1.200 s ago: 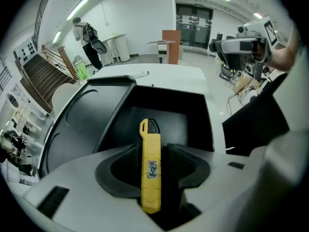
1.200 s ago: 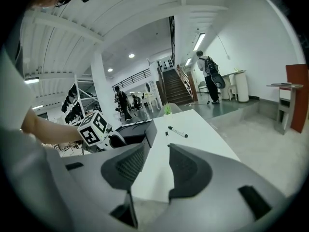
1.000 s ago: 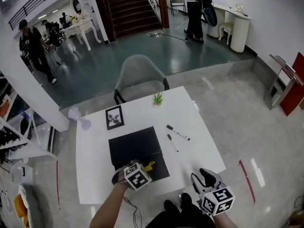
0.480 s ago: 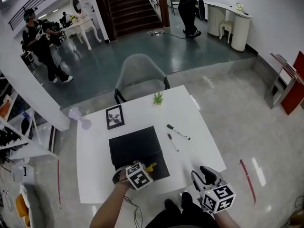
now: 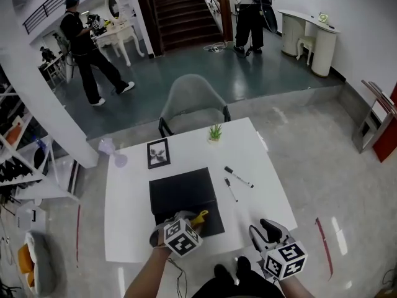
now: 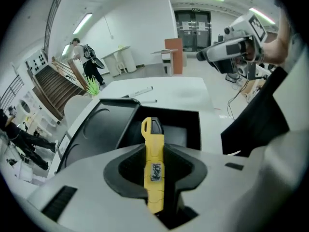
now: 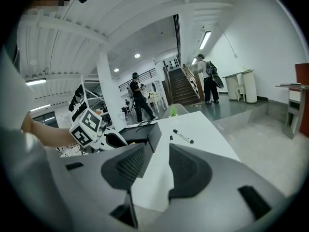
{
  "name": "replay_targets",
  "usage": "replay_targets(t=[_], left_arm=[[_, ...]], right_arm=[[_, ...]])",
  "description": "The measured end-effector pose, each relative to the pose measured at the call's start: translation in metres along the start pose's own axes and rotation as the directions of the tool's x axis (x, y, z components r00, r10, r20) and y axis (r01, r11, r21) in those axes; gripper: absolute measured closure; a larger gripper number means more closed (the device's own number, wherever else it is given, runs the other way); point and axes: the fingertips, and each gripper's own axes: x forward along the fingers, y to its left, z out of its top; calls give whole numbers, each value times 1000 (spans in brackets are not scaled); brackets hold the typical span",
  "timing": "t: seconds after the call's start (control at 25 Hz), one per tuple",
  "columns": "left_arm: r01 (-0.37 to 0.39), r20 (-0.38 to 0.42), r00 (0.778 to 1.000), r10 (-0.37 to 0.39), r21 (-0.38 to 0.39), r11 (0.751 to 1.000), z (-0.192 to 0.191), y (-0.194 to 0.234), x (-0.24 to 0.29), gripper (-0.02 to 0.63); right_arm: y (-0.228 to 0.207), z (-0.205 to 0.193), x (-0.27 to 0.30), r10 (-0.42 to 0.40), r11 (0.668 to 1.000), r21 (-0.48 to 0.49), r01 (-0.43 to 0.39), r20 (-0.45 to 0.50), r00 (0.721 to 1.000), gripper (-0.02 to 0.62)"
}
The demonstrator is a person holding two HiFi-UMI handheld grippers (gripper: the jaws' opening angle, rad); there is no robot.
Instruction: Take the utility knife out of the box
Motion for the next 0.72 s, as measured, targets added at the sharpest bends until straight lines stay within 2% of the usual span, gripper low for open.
replay_targets(t=[0.24,0.44,0.6,0.72], left_arm=[[-85,111,989,97,-109,990,18,3,-32,494],[-153,152,972,182,-183,971,26,7,-51,494],[-213,184,946,265,-262,941,29,12,-69,494],[-248,217,918,334,-345,905,30,18,-86,494]], right_arm=[[8,5,4,52,998,-27,-52,-3,999,453],[12,10,9,92,995,-47,-92,-6,996,453],[17,13,12,128,990,-64,-128,-13,992,453],[23,15,15,153,985,-76,-155,-21,988,453]])
